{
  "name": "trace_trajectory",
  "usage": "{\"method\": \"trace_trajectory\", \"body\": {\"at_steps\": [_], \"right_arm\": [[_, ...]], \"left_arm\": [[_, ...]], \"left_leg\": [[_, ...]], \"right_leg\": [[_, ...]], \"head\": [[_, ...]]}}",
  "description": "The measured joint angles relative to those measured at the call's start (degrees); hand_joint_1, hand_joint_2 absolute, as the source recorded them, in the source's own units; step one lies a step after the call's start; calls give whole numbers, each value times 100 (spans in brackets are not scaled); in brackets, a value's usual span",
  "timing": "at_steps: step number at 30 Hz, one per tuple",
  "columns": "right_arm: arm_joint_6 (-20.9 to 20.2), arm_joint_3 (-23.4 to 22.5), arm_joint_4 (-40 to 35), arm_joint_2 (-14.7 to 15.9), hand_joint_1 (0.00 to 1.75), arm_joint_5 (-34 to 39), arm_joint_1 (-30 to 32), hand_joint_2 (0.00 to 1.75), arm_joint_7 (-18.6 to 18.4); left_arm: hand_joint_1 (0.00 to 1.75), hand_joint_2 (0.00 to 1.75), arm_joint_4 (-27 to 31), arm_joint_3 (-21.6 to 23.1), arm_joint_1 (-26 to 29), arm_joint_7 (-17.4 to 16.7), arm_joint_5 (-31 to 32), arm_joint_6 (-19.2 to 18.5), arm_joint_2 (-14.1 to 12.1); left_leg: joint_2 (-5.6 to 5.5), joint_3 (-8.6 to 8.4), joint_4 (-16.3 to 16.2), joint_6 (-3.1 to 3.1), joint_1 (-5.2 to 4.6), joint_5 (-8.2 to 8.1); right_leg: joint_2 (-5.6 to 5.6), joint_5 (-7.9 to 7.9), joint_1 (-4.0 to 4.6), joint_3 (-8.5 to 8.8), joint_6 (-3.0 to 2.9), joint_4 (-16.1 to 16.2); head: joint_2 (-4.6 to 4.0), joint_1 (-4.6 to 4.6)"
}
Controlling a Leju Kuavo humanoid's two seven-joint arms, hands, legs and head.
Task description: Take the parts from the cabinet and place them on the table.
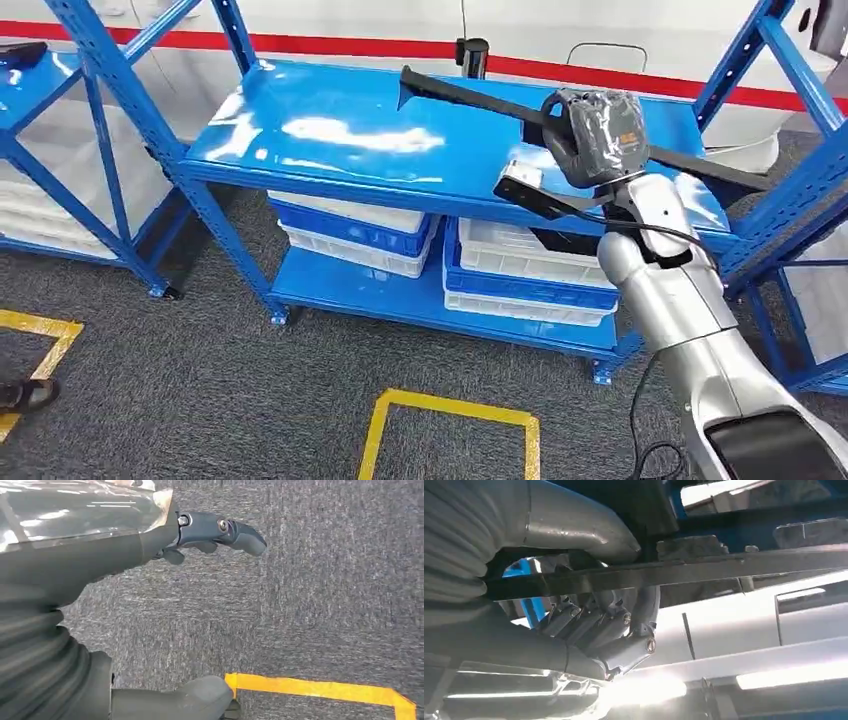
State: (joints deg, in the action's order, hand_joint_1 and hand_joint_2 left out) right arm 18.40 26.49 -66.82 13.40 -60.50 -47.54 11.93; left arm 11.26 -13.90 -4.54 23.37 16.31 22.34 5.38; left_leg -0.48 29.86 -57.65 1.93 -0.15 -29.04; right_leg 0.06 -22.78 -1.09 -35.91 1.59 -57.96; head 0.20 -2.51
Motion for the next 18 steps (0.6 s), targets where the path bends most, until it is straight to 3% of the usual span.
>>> {"method": "trace_trajectory", "body": {"at_steps": [1,2,3,4,6,7,8,10,11,12,13,14,15,16,17,18], "right_arm": [[-6,-4,-4,2,166,-2,0,175,0],[-7,-13,-7,11,166,-2,5,175,0],[-7,-18,-11,20,166,-2,-2,175,2],[-7,-20,-13,28,166,-2,-13,175,2],[-7,-24,-11,48,166,0,4,175,2],[-7,-24,-11,55,166,-2,15,175,2],[-7,-24,-11,57,166,-2,28,175,2],[-7,-26,-13,61,166,-4,27,175,2],[-6,-30,-17,61,166,-4,27,175,2],[-9,-37,-28,61,166,-7,27,175,2],[-9,-42,-48,57,166,-13,27,175,2],[-9,-48,-74,63,166,-20,36,175,2],[-13,-48,-76,68,166,-26,35,175,2],[-22,-48,-79,70,166,-37,35,175,2],[-35,-44,-79,70,166,-44,46,175,2],[-55,-39,-81,70,166,-57,44,175,2]], "left_arm": [[0,175,0,0,0,0,0,0,-2],[0,175,0,0,-1,0,-2,4,4],[0,175,0,2,-17,0,-2,4,15],[0,175,2,4,-26,0,0,4,15],[0,175,2,4,-22,0,0,4,15],[0,175,2,4,-23,0,0,4,15],[0,175,2,4,-23,0,2,2,17],[0,175,2,7,-24,-7,18,-2,24],[0,175,0,9,-24,-13,24,-4,28],[0,175,2,9,-26,-15,26,-4,28],[0,175,4,9,-30,-20,35,-4,24],[0,175,4,9,-33,-20,42,-7,24],[0,175,2,9,-34,-20,42,-7,24],[0,175,2,9,-32,-22,39,-11,24],[0,175,0,9,-24,-26,33,-11,17],[0,175,0,9,-24,-26,31,-13,11]], "left_leg": [[1,17,8,38,-20,37],[14,28,119,89,1,150],[50,53,186,101,30,254],[49,128,200,183,33,329],[51,286,199,175,22,437],[51,375,185,172,17,495],[54,476,165,161,18,555],[57,630,113,135,19,632],[56,709,67,110,23,665],[54,766,5,85,18,686],[46,844,-39,44,-8,714],[50,853,-45,13,-11,764],[45,863,-47,4,-24,812],[35,885,-41,-11,-21,863],[22,928,-47,-42,-26,890],[27,981,-100,-85,5,744]], "right_leg": [[0,52,-6,2,43,33],[-8,83,45,-19,86,56],[4,-86,25,-117,57,-52],[3,-388,33,-238,-11,-342],[3,-920,29,-462,-65,-1203],[3,-1046,27,-540,-40,-1572],[3,-977,21,-492,26,-1710],[4,-658,15,-141,163,-1349],[5,-512,9,196,212,-888],[5,-559,-7,525,196,-387],[-7,-774,43,819,124,-3],[-24,-793,92,778,67,54],[-23,-766,66,742,56,65],[-21,-748,93,715,33,14],[-6,-696,11,618,-38,28],[11,-632,-26,633,-87,25]], "head": [[0,15],[0,11],[0,13],[0,53],[0,59],[0,63],[0,57],[0,59],[0,57],[0,61],[-2,64],[0,44],[0,50],[0,40],[0,44],[0,40]]}}
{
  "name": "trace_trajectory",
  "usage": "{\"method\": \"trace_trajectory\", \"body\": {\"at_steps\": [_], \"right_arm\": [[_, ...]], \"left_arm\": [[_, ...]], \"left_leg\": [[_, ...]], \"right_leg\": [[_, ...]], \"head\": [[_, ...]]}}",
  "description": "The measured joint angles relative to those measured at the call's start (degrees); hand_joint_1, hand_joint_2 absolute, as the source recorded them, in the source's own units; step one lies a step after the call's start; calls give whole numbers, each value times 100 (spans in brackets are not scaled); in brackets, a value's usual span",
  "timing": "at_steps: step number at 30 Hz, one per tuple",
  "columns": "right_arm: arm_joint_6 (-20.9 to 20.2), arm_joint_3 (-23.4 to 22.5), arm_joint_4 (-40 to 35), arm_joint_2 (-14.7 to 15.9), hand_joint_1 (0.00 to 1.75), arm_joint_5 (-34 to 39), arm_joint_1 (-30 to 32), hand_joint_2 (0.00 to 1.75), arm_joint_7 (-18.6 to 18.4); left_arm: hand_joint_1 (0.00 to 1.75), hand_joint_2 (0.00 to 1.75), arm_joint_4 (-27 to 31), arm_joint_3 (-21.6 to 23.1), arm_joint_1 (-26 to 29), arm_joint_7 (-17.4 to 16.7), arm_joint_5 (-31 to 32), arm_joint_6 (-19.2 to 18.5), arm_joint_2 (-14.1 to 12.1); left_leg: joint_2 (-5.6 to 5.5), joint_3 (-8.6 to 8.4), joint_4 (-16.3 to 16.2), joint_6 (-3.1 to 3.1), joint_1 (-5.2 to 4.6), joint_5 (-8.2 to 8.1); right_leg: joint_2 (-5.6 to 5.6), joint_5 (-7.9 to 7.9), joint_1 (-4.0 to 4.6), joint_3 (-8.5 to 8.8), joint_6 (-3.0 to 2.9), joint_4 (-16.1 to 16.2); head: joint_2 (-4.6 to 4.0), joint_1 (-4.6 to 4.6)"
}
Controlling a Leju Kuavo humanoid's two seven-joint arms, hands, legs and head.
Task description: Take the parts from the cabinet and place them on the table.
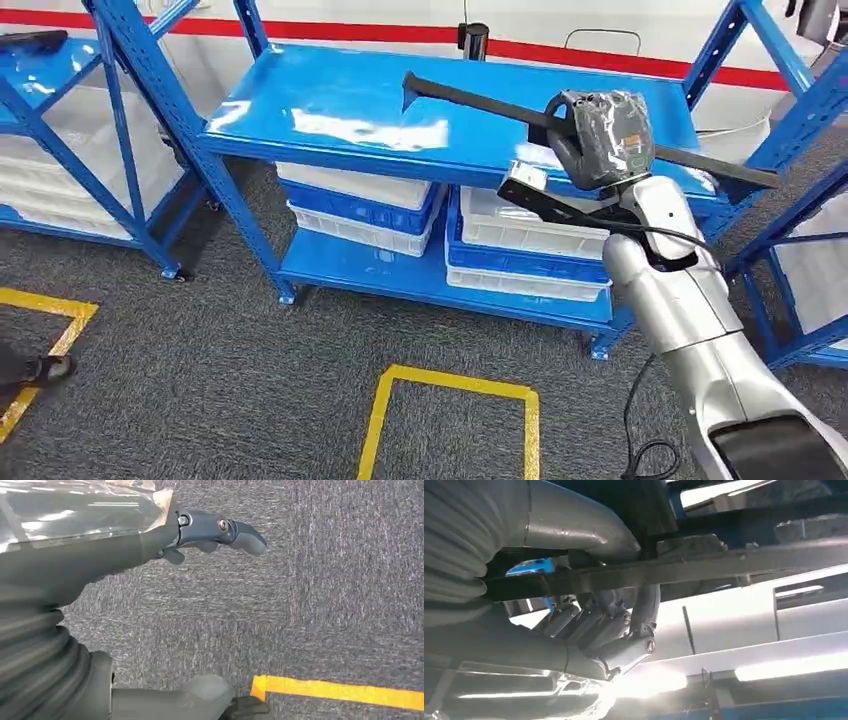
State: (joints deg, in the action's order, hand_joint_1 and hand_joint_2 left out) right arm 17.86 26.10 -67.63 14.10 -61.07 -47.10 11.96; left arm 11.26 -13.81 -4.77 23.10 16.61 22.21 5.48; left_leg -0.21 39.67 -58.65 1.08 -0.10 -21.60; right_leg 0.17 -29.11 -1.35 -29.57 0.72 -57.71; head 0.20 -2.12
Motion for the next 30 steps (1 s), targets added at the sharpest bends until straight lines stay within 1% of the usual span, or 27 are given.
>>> {"method": "trace_trajectory", "body": {"at_steps": [1,2,3,4,5,6,7,8,9,10,11,13,14,15,16,17,18,19,20,22,23,24,25,26,28,29,30], "right_arm": [[-2,-2,-2,0,166,-2,-1,175,0],[-4,-2,-11,2,166,-9,-3,175,0],[-11,-2,-11,0,166,-11,-2,175,0],[-11,0,-11,-4,166,-15,0,175,0],[-13,2,-11,-5,166,-20,6,175,0],[-15,2,-11,-4,166,-20,16,175,0],[-22,2,-11,-4,166,-20,21,175,0],[-26,0,-11,-2,166,-22,21,175,0],[-24,-4,-13,4,166,-22,21,175,-2],[-22,-15,-28,11,166,-26,25,175,-4],[-20,-26,-33,33,166,-30,19,175,-11],[-18,-28,-50,42,166,-35,26,175,-15],[-17,-31,-55,55,166,-44,48,175,-17],[-18,-35,-57,81,166,-48,61,175,-17],[-18,-41,-59,100,166,-50,69,175,-18],[-18,-57,-61,118,166,-50,79,175,-20],[-18,-57,-61,129,166,-52,87,175,-20],[-18,-57,-61,133,166,-52,104,175,-20],[-18,-61,-61,140,166,-52,126,175,-20],[-18,-61,-61,149,166,-52,153,175,-20],[-17,-61,-61,149,166,-52,153,175,-20],[-17,-63,-68,149,166,-52,152,175,-20],[-15,-77,-94,151,166,-55,153,175,-20],[-13,-85,-129,149,166,-63,156,175,-20],[-13,-103,-151,155,166,-79,179,175,-26],[-13,-103,-157,155,166,-109,203,175,-41],[-18,-103,-160,153,166,-125,225,175,-52]], "left_arm": [[0,175,0,0,6,0,0,-5,5],[0,175,0,0,6,0,0,-9,7],[0,175,0,0,4,0,-2,-15,9],[0,175,0,0,4,0,-9,-24,9],[0,175,0,0,4,0,-9,-46,7],[0,175,0,0,4,0,-9,-48,7],[0,175,0,0,2,-2,-9,-48,7],[0,175,0,0,1,-6,-5,-48,7],[0,175,2,0,-6,-7,4,-48,7],[0,175,9,0,-14,-13,11,-48,4],[0,175,9,0,-25,-13,20,-48,2],[0,175,9,2,-31,-22,26,-50,5],[0,175,9,0,-24,-37,26,-50,4],[0,175,4,0,-30,-37,26,-50,20],[0,175,7,0,-37,-39,26,-57,22],[0,175,7,0,-39,-39,26,-57,15],[0,175,7,0,-38,-42,26,-57,15],[0,175,7,0,-38,-44,26,-57,13],[0,175,7,0,-38,-44,26,-57,13],[0,175,7,0,-38,-44,26,-59,18],[0,175,7,0,-38,-44,28,-61,20],[0,175,7,0,-39,-46,31,-68,22],[0,175,9,0,-39,-50,37,-72,20],[0,175,9,2,-42,-50,44,-85,22],[0,175,9,2,-40,-55,61,-94,20],[0,175,7,2,-34,-61,70,-98,20],[0,175,4,0,-25,-63,72,-98,7]], "left_leg": [[2,80,-204,-40,14,-320],[4,187,-605,-79,34,-716],[4,304,-1097,-115,49,-1032],[4,381,-1474,-137,59,-1182],[5,400,-1731,-150,72,-1181],[5,311,-1761,-154,85,-1032],[7,98,-1555,-151,94,-803],[6,-203,-1183,-131,99,-628],[1,-588,-686,-100,100,-583],[-6,-977,-191,-62,81,-731],[-11,-1099,87,-35,66,-807],[-11,-1050,104,1,27,-791],[-6,-997,131,74,13,-721],[33,-974,194,159,70,-612],[42,-881,197,223,47,-534],[40,-777,196,244,42,-456],[39,-708,195,256,29,-398],[40,-600,191,265,20,-315],[43,-510,188,263,16,-245],[44,-338,178,245,12,-114],[46,-240,165,225,13,-42],[45,-161,144,205,13,22],[41,-110,118,174,6,65],[36,-54,82,143,-25,116],[35,-41,116,98,-21,244],[30,-36,139,60,-21,300],[7,3,140,24,-11,309]], "right_leg": [[6,58,4,-71,-77,1],[10,127,9,-148,-119,-1],[12,189,15,-226,-120,-5],[13,242,20,-294,-118,-8],[13,299,21,-363,-109,-10],[12,355,21,-441,-99,-11],[12,414,21,-515,-82,-16],[10,459,19,-566,-59,-17],[6,503,20,-594,-30,-21],[7,530,41,-622,11,-22],[21,581,56,-632,48,-27],[37,688,36,-669,130,18],[34,756,44,-677,187,44],[30,678,64,-737,198,-15],[10,418,73,-864,133,-195],[8,52,68,-1003,58,-601],[7,-178,65,-1086,33,-954],[6,-408,62,-1201,38,-1472],[6,-448,62,-1232,88,-1779],[5,-189,62,-1017,222,-1772],[6,14,62,-724,284,-1427],[6,105,62,-345,288,-918],[6,-7,59,44,233,-381],[0,-205,121,368,173,155],[-17,-180,126,232,138,146],[-13,-145,134,204,91,126],[5,-75,31,172,15,149]], "head": [[0,-5],[0,-16],[0,-11],[0,-13],[0,-18],[0,-11],[0,-18],[0,-18],[0,-18],[0,-16],[0,0],[0,-16],[0,-9],[0,-5],[0,6],[0,19],[0,24],[0,21],[0,22],[0,24],[0,22],[0,24],[0,24],[0,19],[0,6],[0,-4],[0,4]]}}
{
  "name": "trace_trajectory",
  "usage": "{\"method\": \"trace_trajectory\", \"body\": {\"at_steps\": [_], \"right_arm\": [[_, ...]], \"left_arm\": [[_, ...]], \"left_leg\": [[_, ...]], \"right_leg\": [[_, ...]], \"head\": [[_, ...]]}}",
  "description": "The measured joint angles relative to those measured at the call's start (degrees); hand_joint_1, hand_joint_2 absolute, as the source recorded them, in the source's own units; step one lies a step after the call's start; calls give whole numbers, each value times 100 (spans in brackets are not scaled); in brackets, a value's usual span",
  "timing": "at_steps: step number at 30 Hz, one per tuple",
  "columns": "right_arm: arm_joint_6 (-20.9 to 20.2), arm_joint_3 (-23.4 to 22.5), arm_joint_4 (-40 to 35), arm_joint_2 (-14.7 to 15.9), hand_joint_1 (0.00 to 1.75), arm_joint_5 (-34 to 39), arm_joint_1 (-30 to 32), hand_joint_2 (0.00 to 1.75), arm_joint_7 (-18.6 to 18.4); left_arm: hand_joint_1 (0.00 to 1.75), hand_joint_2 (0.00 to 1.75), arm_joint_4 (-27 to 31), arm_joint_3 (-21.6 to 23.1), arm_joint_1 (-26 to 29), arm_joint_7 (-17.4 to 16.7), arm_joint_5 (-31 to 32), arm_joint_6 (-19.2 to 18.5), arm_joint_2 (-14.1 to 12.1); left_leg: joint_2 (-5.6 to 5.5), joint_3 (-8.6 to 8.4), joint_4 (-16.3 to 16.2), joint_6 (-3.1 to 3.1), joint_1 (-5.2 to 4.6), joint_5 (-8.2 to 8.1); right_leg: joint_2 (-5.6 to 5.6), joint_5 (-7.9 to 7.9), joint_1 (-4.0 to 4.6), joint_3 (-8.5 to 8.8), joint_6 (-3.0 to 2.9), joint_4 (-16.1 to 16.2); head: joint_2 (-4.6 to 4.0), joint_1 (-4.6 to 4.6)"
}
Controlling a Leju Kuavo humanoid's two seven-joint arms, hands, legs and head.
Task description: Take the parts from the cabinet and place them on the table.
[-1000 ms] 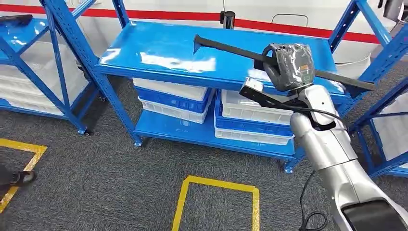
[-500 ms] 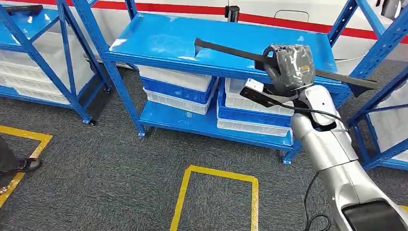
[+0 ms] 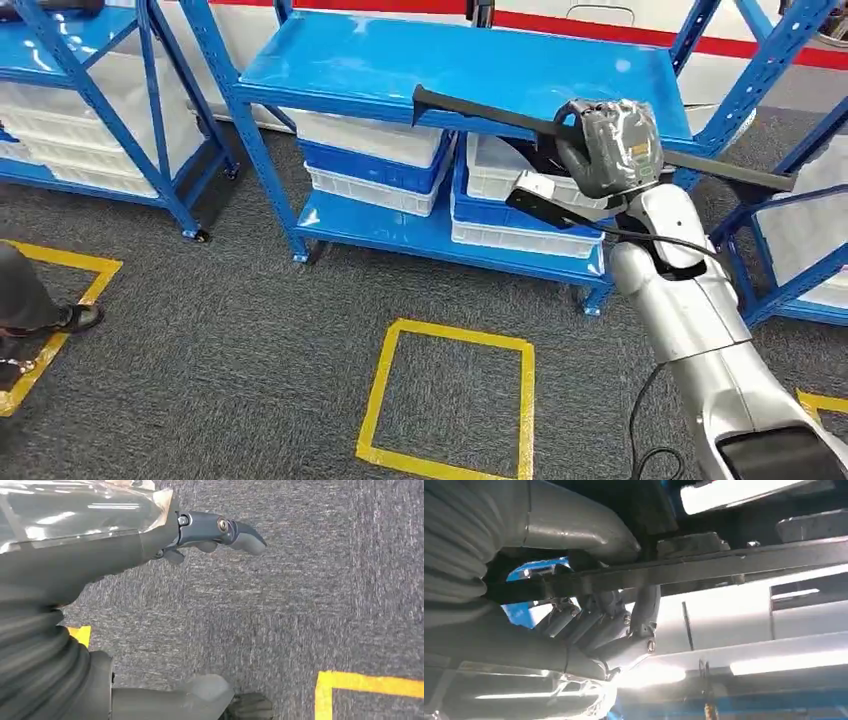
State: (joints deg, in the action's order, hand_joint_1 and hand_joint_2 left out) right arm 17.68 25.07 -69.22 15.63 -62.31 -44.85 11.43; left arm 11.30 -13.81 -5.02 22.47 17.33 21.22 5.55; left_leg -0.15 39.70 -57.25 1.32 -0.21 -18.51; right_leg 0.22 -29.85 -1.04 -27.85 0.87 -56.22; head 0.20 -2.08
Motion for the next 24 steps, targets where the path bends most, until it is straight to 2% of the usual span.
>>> {"method": "trace_trajectory", "body": {"at_steps": [1,2,3,4,5,6,7,8,9,10,11,12,14,15,16,17,18,19,20,21,22,23,24], "right_arm": [[-9,0,-7,-9,166,-22,14,175,0],[-11,-7,-35,-17,166,-39,28,175,-2],[-13,-11,-57,-17,166,-66,31,175,-2],[-15,-11,-63,-20,166,-70,33,175,-2],[-24,-11,-63,-26,166,-85,40,175,-2],[-35,-11,-63,-35,166,-96,58,175,-4],[-48,-11,-63,-33,166,-109,69,175,-6],[-59,-13,-63,-35,166,-129,74,175,-6],[-76,-18,-65,-35,166,-133,73,175,-9],[-83,-28,-87,-35,166,-138,73,175,-9],[-83,-37,-116,-39,166,-144,71,175,-9],[-90,-50,-122,-37,166,-151,59,175,-9],[-101,-48,-127,-66,166,-162,32,175,-11],[-101,-50,-127,-72,166,-173,42,175,-11],[-103,-52,-127,-66,166,-181,38,175,-9],[-111,-59,-127,-68,166,-181,29,175,-15],[-111,-61,-127,-70,166,-181,28,175,-15],[-114,-61,-127,-72,166,-184,31,175,-17],[-120,-61,-127,-72,166,-184,31,175,-17],[-131,-59,-125,-72,166,-186,33,175,-17],[-133,-59,-125,-72,166,-186,33,175,-17],[-133,-61,-125,-68,166,-184,32,175,-17],[-133,-61,-125,-66,166,-184,31,175,-17]], "left_arm": [[0,175,2,0,-1,-2,2,2,0],[0,175,2,0,0,-2,9,0,7],[0,175,2,2,-3,-2,15,0,9],[0,175,2,2,-6,-2,17,0,7],[0,175,2,2,-7,-2,17,-2,7],[0,175,2,2,-7,-2,17,-4,7],[0,175,2,2,-8,-2,22,-7,4],[0,175,2,0,-10,-4,24,-9,4],[0,175,4,0,-16,-4,24,-11,2],[0,175,9,0,-31,-4,26,-11,0],[0,175,13,0,-50,-4,31,-11,0],[0,175,13,0,-67,-4,33,-11,-2],[0,175,11,0,-63,2,33,-13,-2],[0,175,11,0,-62,2,31,-13,-2],[0,175,9,-2,-70,2,20,-13,4],[0,175,11,-2,-72,2,20,-18,11],[0,175,11,-7,-73,0,13,-18,0],[0,175,11,-9,-71,0,13,-17,0],[0,175,11,-11,-72,0,15,-18,-2],[0,175,11,-11,-71,0,15,-20,0],[0,175,11,-11,-71,0,15,-24,2],[0,175,11,-11,-72,0,18,-39,4],[0,175,11,-11,-73,0,26,-55,4]], "left_leg": [[-4,75,-125,-42,27,-306],[-3,161,-398,-77,46,-705],[-4,272,-894,-123,64,-1143],[-3,334,-1235,-151,77,-1336],[-3,386,-1641,-180,94,-1424],[-2,347,-1813,-194,107,-1320],[-2,225,-1769,-198,120,-1145],[-2,-13,-1522,-192,136,-935],[-2,-340,-1122,-177,142,-821],[-11,-781,-578,-146,143,-904],[-16,-1089,-93,-110,114,-1121],[-28,-1091,-47,-69,97,-1134],[-26,-1017,-37,25,39,-1062],[-16,-979,20,96,45,-963],[31,-928,55,153,75,-860],[25,-822,57,211,69,-779],[29,-717,56,232,63,-700],[28,-613,55,242,59,-615],[30,-492,51,241,54,-528],[32,-379,48,234,51,-440],[35,-269,45,224,47,-356],[36,-163,39,208,47,-273],[36,-75,37,191,47,-201]], "right_leg": [[15,86,-9,-34,-60,-4],[24,168,-9,-114,-134,-7],[22,264,-4,-227,-137,-10],[22,325,-1,-301,-136,-19],[20,398,2,-405,-128,-27],[20,465,2,-495,-110,-37],[19,522,0,-576,-95,-50],[19,573,-3,-670,-66,-70],[17,625,-4,-744,-53,-90],[15,667,-4,-786,-4,-119],[18,702,35,-837,28,-135],[39,764,17,-832,78,-109],[47,890,4,-847,169,-61],[40,939,42,-872,220,-37],[28,783,10,-943,193,-140],[11,458,35,-1069,115,-394],[7,113,27,-1228,63,-807],[5,-161,26,-1341,47,-1275],[4,-329,26,-1437,72,-1735],[4,-324,27,-1435,134,-2016],[3,-173,30,-1312,214,-2045],[3,48,29,-1058,290,-1822],[4,192,29,-735,320,-1437]], "head": [[0,-15],[0,-37],[0,-39],[0,-43],[0,-44],[0,-44],[0,-46],[0,-44],[0,-48],[0,-48],[0,-48],[0,-17],[0,-36],[0,-18],[0,-29],[0,-3],[0,15],[0,13],[0,20],[0,22],[0,26],[0,26],[0,24]]}}
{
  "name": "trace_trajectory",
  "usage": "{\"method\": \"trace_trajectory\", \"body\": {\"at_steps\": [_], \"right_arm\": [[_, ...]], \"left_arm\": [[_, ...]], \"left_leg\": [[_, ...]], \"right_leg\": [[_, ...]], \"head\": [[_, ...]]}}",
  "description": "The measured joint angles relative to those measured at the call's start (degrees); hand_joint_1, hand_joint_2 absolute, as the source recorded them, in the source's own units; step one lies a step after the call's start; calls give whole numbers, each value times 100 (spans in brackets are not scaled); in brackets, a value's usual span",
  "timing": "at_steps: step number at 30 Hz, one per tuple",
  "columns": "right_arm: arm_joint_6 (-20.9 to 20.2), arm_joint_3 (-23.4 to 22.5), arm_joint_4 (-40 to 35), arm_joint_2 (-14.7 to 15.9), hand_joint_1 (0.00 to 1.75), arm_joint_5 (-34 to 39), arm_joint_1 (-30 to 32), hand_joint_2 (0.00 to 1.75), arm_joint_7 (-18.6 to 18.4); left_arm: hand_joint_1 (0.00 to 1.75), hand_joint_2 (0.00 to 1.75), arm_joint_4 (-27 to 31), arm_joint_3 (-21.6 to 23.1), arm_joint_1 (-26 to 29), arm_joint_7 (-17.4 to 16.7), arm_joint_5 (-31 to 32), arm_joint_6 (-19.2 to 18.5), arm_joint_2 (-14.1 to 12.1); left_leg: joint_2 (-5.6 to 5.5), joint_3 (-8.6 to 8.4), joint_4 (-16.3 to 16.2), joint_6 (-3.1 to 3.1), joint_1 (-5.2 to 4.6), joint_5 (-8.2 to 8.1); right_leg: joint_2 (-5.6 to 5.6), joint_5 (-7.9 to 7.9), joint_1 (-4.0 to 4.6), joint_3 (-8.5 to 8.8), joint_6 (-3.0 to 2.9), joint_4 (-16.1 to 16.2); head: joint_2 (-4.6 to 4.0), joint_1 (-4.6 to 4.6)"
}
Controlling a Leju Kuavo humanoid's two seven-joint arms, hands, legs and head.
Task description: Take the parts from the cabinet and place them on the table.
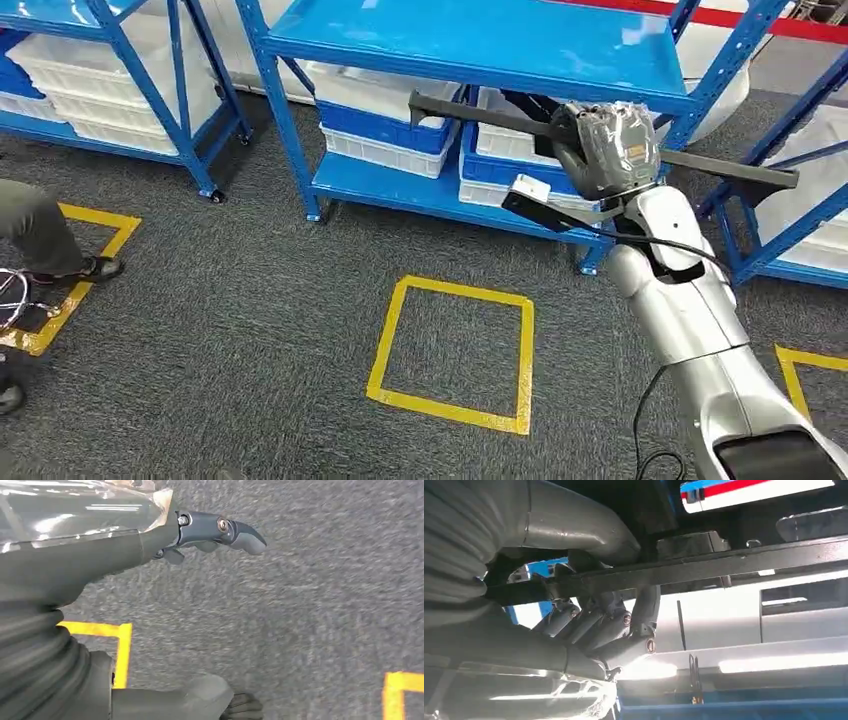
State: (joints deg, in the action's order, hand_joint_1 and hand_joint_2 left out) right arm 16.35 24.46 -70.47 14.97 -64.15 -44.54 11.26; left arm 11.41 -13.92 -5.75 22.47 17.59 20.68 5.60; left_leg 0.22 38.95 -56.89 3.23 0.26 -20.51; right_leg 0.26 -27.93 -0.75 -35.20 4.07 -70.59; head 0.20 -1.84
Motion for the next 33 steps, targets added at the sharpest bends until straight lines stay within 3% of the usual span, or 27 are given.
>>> {"method": "trace_trajectory", "body": {"at_steps": [1,2,3,5,6,7,8,9,11,12,13,14,16,17,18,19,21,22,23,24,25,27,28,29,31,32,33], "right_arm": [[0,-2,0,0,166,0,-6,175,0],[0,-4,0,0,166,0,-19,175,0],[0,-7,-4,-4,166,0,-32,175,2],[0,-17,0,11,166,7,-40,175,2],[0,-17,0,11,166,9,-32,175,2],[-13,-13,13,2,166,9,-45,175,2],[-20,-11,15,-9,166,11,-45,175,2],[-28,-13,15,-9,166,11,-47,175,2],[-44,-11,24,-28,166,11,-78,175,2],[-68,-7,31,-46,166,11,-89,175,2],[-74,2,37,-55,166,7,-90,175,2],[-74,4,42,-68,166,4,-91,175,2],[-76,4,50,-114,166,7,-120,175,4],[-76,4,52,-136,166,4,-140,175,4],[-76,4,61,-140,166,7,-164,175,4],[-79,13,77,-162,166,7,-176,175,2],[-81,22,96,-175,166,2,-180,175,2],[-79,22,101,-177,166,2,-182,175,7],[-79,22,114,-181,166,11,-199,175,15],[-79,24,138,-188,166,20,-232,175,17],[-79,26,146,-194,166,24,-246,175,17],[-83,46,190,-223,166,24,-245,175,17],[-83,53,203,-236,166,22,-245,175,17],[-83,55,230,-267,166,15,-263,175,4],[-83,52,256,-306,166,-2,-309,175,-54],[-79,39,254,-308,166,-4,-318,175,-85],[-76,26,247,-313,166,-11,-322,175,-98]], "left_arm": [[0,175,0,0,-2,0,9,-4,-2],[0,175,2,0,-2,0,9,-7,-4],[0,175,2,0,-3,0,15,-7,-4],[0,175,2,0,-3,0,18,-7,-11],[0,175,0,0,9,0,18,-7,-15],[0,175,-2,-9,7,2,15,-4,-48],[0,175,-2,-9,12,0,15,-7,-44],[0,175,-2,-11,13,0,11,-6,-46],[0,175,-2,-24,7,0,-13,-6,-50],[0,175,-2,-28,8,0,-20,-6,-52],[0,175,-2,-31,8,0,-24,-7,-52],[0,175,-2,-35,8,2,-35,-6,-52],[0,175,0,-50,7,28,-74,-4,-55],[0,175,2,-61,4,35,-74,2,-81],[0,175,0,-72,6,39,-74,2,-85],[0,175,0,-92,11,46,-74,2,-83],[0,175,0,-109,16,52,-81,2,-96],[0,175,0,-111,18,53,-83,2,-85],[0,175,0,-111,-1,66,-83,2,-79],[0,175,0,-116,-3,79,-85,2,-87],[0,175,0,-124,-1,83,-100,2,-87],[0,175,0,-142,22,105,-133,4,-79],[0,175,0,-146,27,118,-140,6,-76],[0,175,0,-155,31,147,-140,7,-72],[0,175,0,-166,31,166,-120,2,-66],[0,175,0,-166,29,166,-70,-7,-74],[0,175,0,-166,24,153,-35,-15,-85]], "left_leg": [[-1,61,-8,-23,0,71],[-7,111,-20,-63,-38,122],[4,141,-22,-90,-43,203],[-3,154,78,-141,-24,375],[-18,171,130,-192,-50,454],[-32,250,109,-222,-15,348],[-37,320,-86,-244,-8,-14],[-35,401,-474,-279,9,-437],[-36,616,-1477,-343,35,-974],[-35,654,-1854,-361,42,-1019],[-35,577,-1921,-363,44,-924],[-35,364,-1731,-354,46,-753],[-47,-354,-772,-270,35,-512],[-75,-687,-296,-192,16,-604],[-67,-799,-63,-175,0,-636],[-71,-779,-45,-167,-32,-629],[-71,-761,-26,-97,-77,-553],[-38,-806,157,-15,8,-458],[-19,-779,198,-4,-12,-423],[-14,-693,207,59,-6,-353],[-10,-630,204,36,-4,-318],[6,-502,175,12,-3,-227],[14,-445,162,-3,5,-194],[22,-337,115,-42,29,-143],[29,-160,-9,-113,82,-91],[28,-76,-88,-145,80,-73],[18,19,-158,-201,55,-29]], "right_leg": [[1,-12,0,398,-30,515],[0,-220,23,861,-101,1114],[-25,-391,69,1034,-178,1591],[-34,-299,95,864,-215,1475],[-30,-229,69,806,-279,1510],[-8,-140,-60,820,-360,1506],[-11,-58,-45,728,-455,1503],[2,14,-33,659,-491,1500],[5,133,-13,509,-491,1483],[4,181,-10,424,-479,1458],[4,217,-10,349,-465,1436],[4,254,-9,282,-451,1411],[-7,316,6,196,-425,1389],[-6,339,9,162,-392,1383],[3,368,34,146,-349,1369],[9,430,1,125,-255,1374],[8,496,-36,98,-170,1407],[4,434,12,58,-176,1380],[-5,280,7,-26,-200,1266],[-11,-43,3,-198,-258,855],[-13,-271,-10,-321,-271,436],[-13,-565,-44,-514,-216,-362],[-12,-536,-57,-487,-163,-461],[-11,-339,-79,-286,-38,-280],[-7,-16,-140,250,127,500],[-9,-92,-167,496,153,946],[-23,-263,-53,721,94,1255]], "head": [[0,4],[0,4],[0,-7],[0,-17],[0,-31],[0,-22],[0,-42],[0,-61],[0,-63],[0,-59],[0,-59],[0,-61],[0,-66],[0,-55],[0,-48],[-2,-50],[0,-57],[0,-46],[0,-48],[0,2],[0,13],[0,15],[0,13],[0,13],[0,11],[0,15],[0,46]]}}
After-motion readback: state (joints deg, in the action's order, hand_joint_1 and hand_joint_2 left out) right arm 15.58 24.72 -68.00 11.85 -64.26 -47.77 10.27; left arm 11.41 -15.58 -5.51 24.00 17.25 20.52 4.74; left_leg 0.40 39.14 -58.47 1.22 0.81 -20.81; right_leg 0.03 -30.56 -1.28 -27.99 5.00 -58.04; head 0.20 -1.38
